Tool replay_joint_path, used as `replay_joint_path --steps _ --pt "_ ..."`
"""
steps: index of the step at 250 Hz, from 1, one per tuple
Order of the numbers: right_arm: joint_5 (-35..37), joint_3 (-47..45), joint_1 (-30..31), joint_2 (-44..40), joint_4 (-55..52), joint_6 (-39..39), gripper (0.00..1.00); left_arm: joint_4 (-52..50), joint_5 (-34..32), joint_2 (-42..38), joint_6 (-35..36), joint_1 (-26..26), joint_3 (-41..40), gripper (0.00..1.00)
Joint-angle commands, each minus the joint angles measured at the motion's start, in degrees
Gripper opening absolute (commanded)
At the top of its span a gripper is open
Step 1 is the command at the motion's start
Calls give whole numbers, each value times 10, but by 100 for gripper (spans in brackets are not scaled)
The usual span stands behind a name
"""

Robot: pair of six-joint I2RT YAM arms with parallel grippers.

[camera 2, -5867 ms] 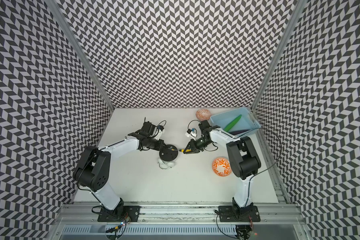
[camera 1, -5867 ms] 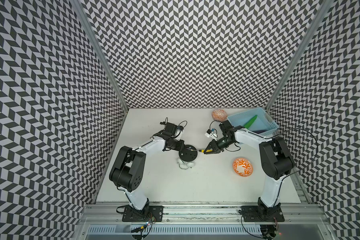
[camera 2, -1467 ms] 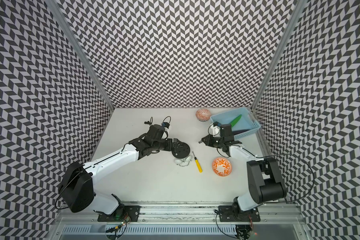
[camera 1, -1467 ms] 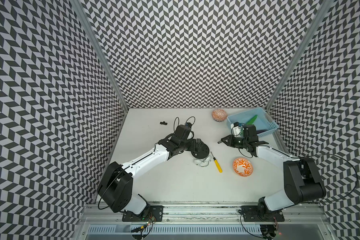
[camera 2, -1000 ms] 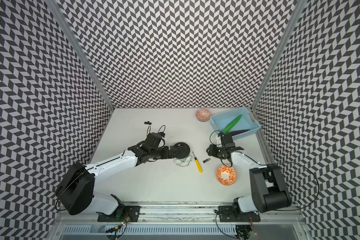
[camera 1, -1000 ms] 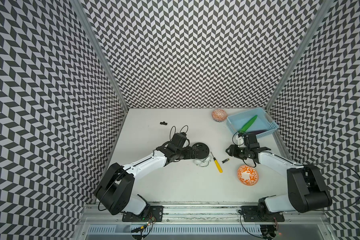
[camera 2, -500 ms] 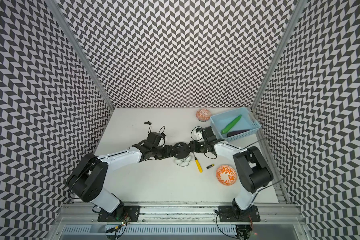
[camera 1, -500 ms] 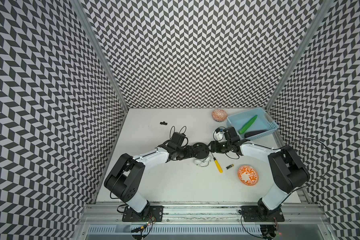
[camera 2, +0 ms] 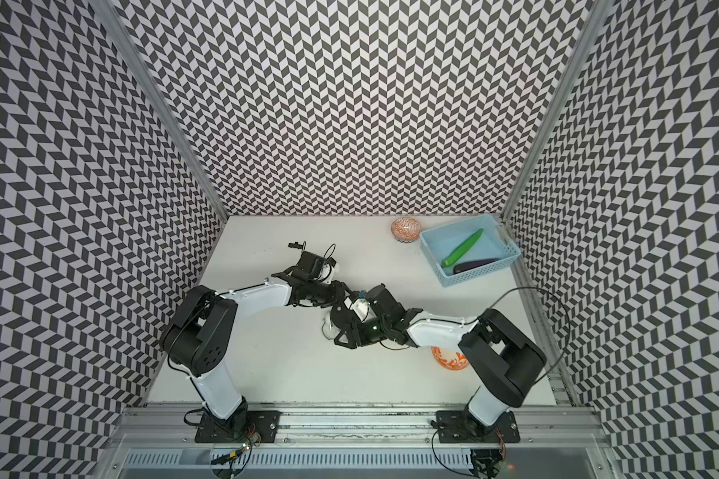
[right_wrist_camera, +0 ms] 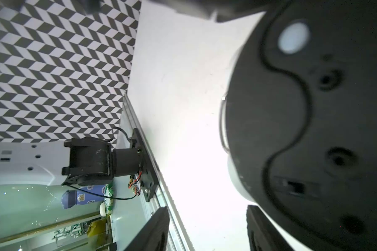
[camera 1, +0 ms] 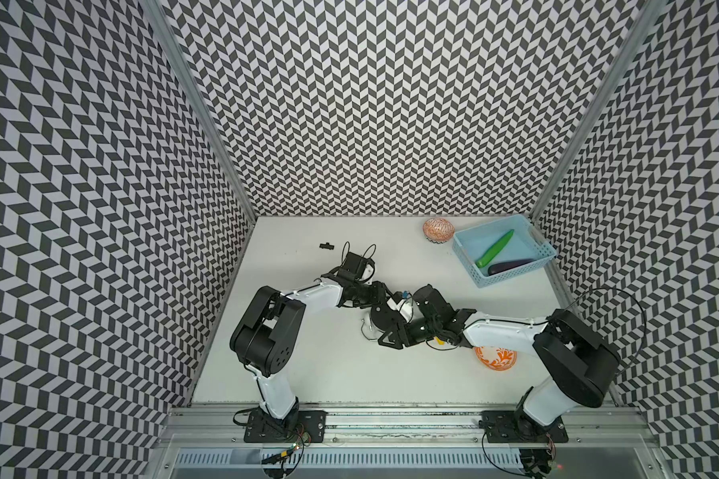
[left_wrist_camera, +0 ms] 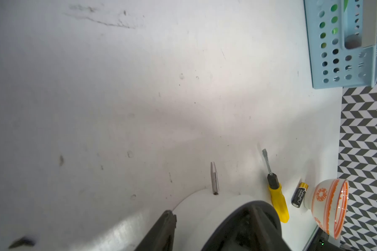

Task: Remove the battery from the alarm
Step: Adjust the alarm at the center of the board, then move the cover to the center of the board.

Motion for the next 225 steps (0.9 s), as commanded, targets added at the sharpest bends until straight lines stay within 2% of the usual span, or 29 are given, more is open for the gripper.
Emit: replay_joint_path --steps 1,35,53,71,88,118,137,155,225 --pt "21 8 -5 -16 29 5 61 -30 17 5 48 0 35 57" --pt "54 36 -30 -58 -51 -43 62 -46 -42 -33 74 20 67 69" --pt "89 38 -56 -88 -85 -62 63 -62 -112 -54 77 40 83 75" --pt "129 34 -88 -115 -111 -78 66 -81 -202 -60 85 68 101 75" --pt "133 30 -123 -132 -125 -92 67 -92 -266 -45 101 100 123 75" --pt "142 24 -163 -155 -136 -106 68 -96 -270 16 64 183 182 71" --pt "145 22 -174 -164 -139 -113 70 -97 -276 65 30 214 230 67" --pt "141 20 -180 -165 -139 -118 71 -103 -305 115 18 223 284 63" --pt "120 11 -197 -162 -139 -124 75 -150 -382 293 13 224 483 63"
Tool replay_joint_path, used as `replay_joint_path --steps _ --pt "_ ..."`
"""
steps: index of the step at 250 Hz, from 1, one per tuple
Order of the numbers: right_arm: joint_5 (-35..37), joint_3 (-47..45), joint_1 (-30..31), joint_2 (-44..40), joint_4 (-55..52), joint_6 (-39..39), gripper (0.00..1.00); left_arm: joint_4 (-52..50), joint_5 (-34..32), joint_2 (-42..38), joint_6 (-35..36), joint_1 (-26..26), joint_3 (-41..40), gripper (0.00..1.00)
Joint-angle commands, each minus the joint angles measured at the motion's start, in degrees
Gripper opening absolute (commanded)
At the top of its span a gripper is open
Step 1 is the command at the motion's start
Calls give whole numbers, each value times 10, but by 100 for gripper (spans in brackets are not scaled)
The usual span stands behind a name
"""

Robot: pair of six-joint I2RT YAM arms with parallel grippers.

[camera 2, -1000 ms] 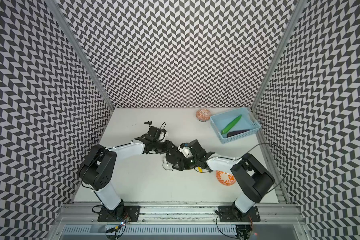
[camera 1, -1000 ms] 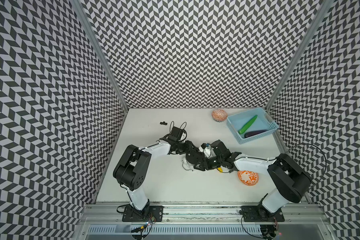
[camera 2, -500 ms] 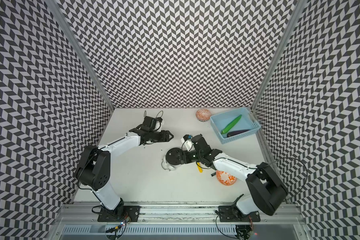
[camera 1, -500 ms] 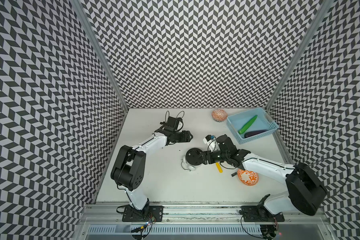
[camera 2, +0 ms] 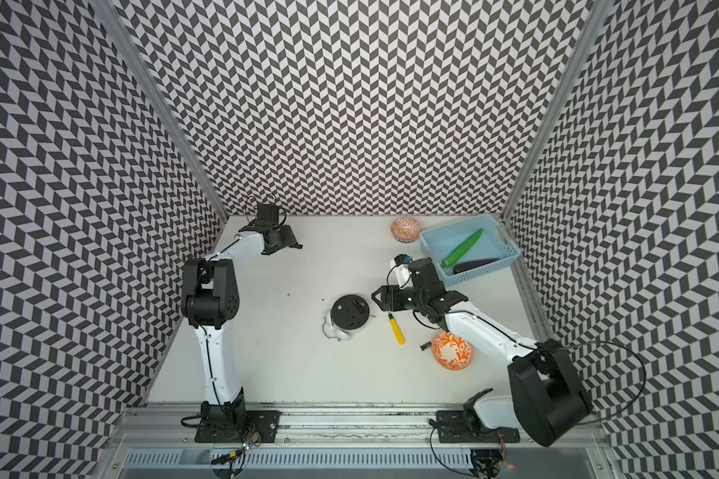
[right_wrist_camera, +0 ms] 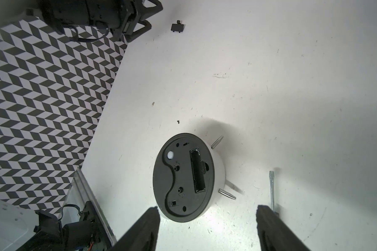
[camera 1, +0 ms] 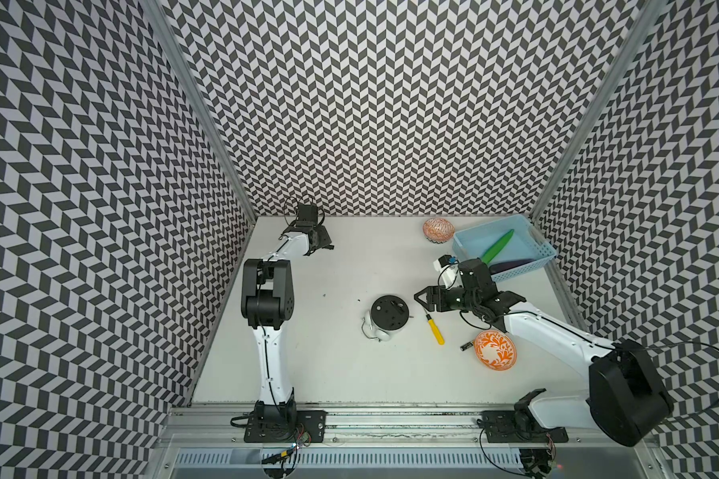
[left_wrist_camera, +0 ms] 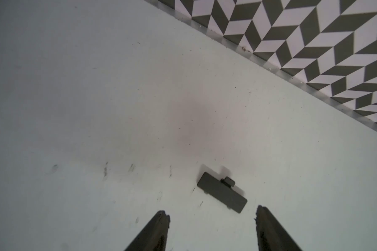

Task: Remove the battery from the alarm
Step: Move the cover to the center of the board.

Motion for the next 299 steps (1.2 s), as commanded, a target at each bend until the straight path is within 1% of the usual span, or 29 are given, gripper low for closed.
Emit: replay_joint_path --steps 1,18,47,90,105,144,154,168,198,229,252,275,299 --pt "-10 -9 -9 -11 4 -12 75 -40 -51 41 -5 -8 69 63" --pt "-12 -11 -12 -10 4 -12 75 -53 -73 71 -1 -8 102 63" --pt "-19 -12 -18 -5 3 -11 75 -84 -77 114 7 -8 149 60" --pt "-23 -10 -25 -1 4 -12 76 -98 -80 128 30 -25 137 53" --pt "-23 -9 -26 1 3 -12 76 -98 -88 123 51 -34 120 51" --pt "-27 -9 -27 -1 1 -12 76 -95 -101 87 85 -60 57 36" --pt "-28 -10 -27 -3 1 -12 76 -92 -105 76 94 -67 38 34" --pt "-29 -12 -27 -5 1 -12 76 -89 -107 60 104 -78 11 34" --pt "-29 -17 -28 -11 1 -12 76 -72 -91 18 135 -104 -56 33" --pt "-31 -18 -28 -18 -1 -12 76 -46 -16 -25 178 -133 -132 31" --pt "-30 -22 -28 -25 -1 -13 76 -50 9 -45 208 -160 -172 31" --pt "-31 -24 -28 -27 -2 -15 76 -50 2 -65 226 -183 -202 31" --pt "-32 -25 -28 -25 -3 -20 76 -47 5 -91 219 -190 -203 35"
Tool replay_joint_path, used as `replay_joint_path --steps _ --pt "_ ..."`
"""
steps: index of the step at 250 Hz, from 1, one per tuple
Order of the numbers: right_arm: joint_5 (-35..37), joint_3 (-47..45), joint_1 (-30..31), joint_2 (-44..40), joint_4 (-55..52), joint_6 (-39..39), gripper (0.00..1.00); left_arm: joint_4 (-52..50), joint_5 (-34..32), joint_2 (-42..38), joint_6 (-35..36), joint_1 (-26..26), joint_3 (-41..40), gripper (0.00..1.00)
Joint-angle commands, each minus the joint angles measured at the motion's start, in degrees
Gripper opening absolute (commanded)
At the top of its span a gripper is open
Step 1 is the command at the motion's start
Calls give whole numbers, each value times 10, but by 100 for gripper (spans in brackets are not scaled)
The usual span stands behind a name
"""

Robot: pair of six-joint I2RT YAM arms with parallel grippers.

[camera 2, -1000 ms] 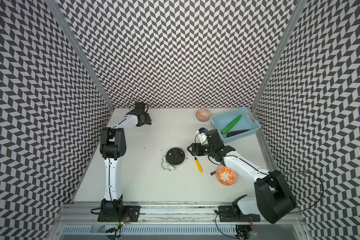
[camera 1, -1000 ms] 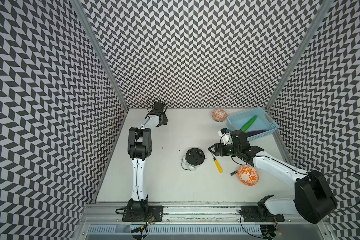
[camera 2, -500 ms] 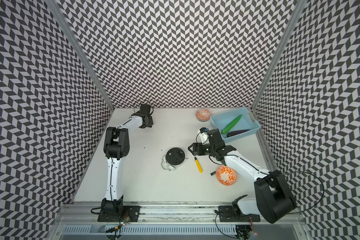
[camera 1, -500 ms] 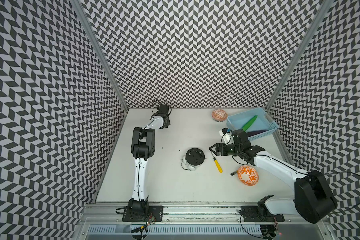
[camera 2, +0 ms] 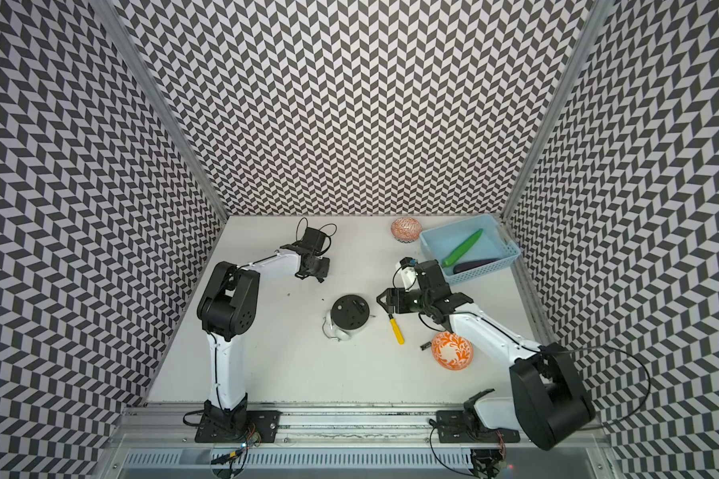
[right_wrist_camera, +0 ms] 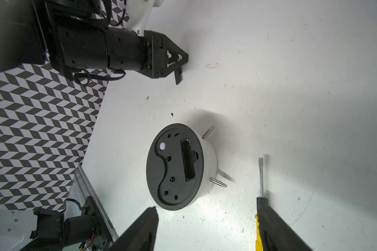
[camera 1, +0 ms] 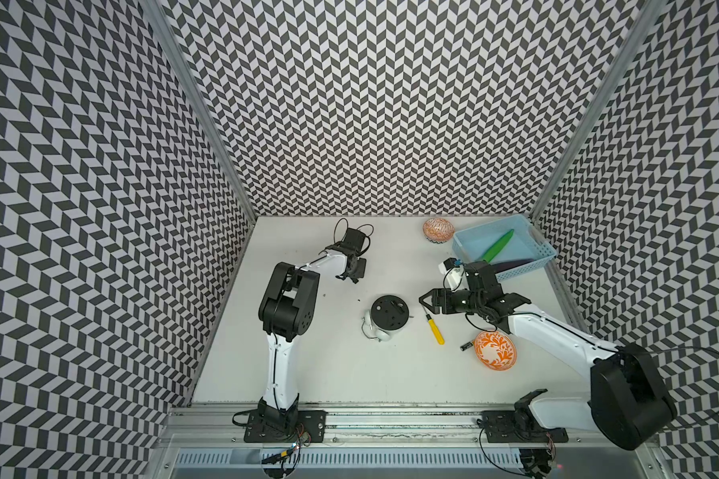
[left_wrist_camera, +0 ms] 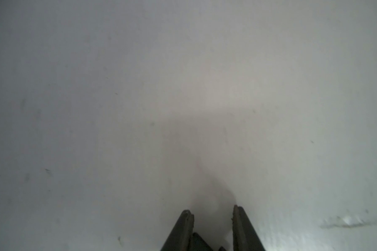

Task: Remove the battery from the alarm
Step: Move the cover to the center of the board.

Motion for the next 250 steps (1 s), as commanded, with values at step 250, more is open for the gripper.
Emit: replay_joint_path --steps 250 --pt "-129 311 33 348 60 34 39 199 386 -98 -259 101 -236 21"
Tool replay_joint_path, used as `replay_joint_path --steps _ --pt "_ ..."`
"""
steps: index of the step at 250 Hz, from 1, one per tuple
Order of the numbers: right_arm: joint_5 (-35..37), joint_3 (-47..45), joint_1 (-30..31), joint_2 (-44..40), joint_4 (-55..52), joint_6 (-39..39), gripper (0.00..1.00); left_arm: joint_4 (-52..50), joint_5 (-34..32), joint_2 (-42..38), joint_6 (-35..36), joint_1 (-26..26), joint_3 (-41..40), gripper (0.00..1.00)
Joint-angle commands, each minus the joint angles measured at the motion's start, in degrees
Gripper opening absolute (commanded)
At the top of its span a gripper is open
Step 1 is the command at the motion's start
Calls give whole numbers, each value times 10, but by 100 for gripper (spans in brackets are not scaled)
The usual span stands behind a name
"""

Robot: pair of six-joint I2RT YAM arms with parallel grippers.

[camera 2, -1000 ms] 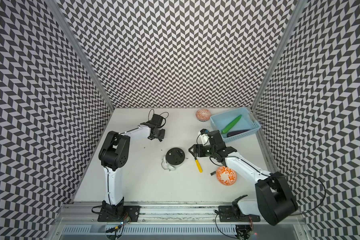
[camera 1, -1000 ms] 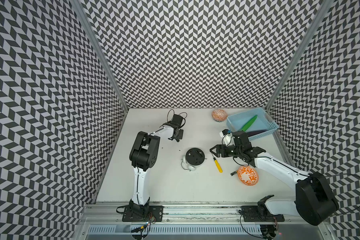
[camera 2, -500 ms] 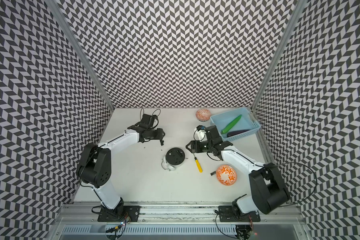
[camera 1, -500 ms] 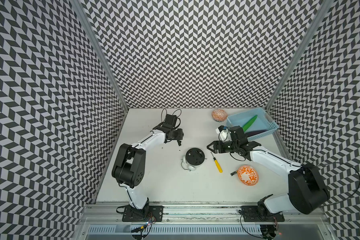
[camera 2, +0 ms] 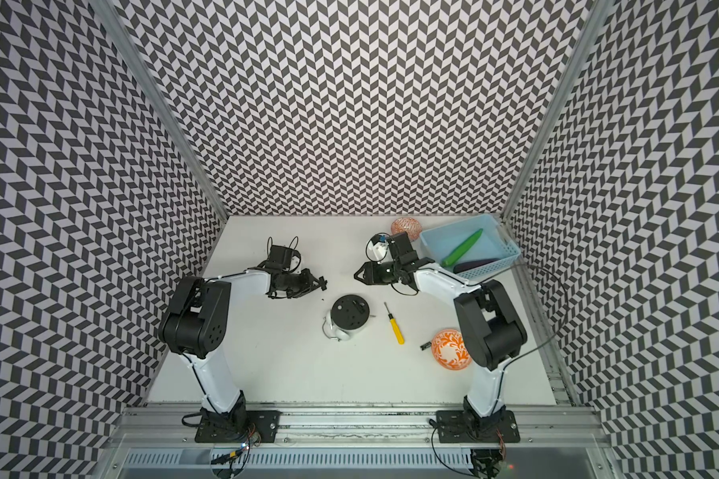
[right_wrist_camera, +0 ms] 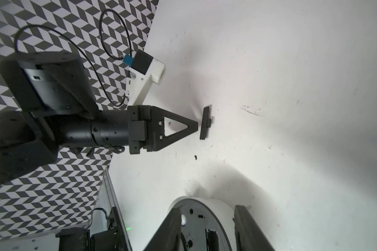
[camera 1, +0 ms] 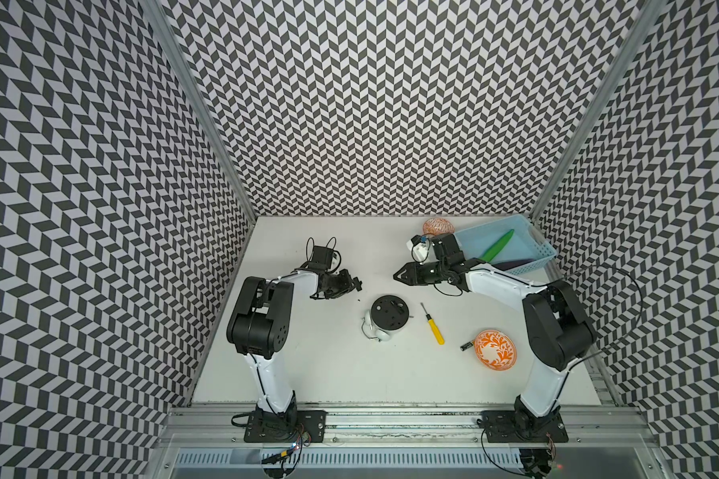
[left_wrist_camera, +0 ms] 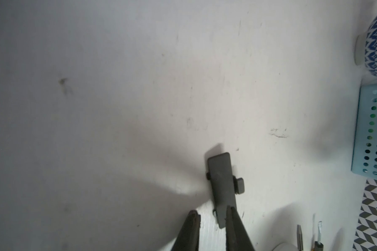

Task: Remove the battery from the alarm
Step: Move the cover to the center of the board.

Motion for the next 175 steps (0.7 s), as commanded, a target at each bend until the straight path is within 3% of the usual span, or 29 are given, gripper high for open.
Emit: replay_joint_path --steps 1,82,146,175 --pt "-25 35 10 42 34 17 38 42 49 23 -21 -4 -3 21" --pt "-70 149 21 168 32 33 23 53 55 47 -21 -9 5 14" --pt "-72 224 24 237 15 19 22 25 -19 53 -12 -2 33 14" --pt "-71 240 26 257 14 23 22 16 -7 76 -5 -8 60 14"
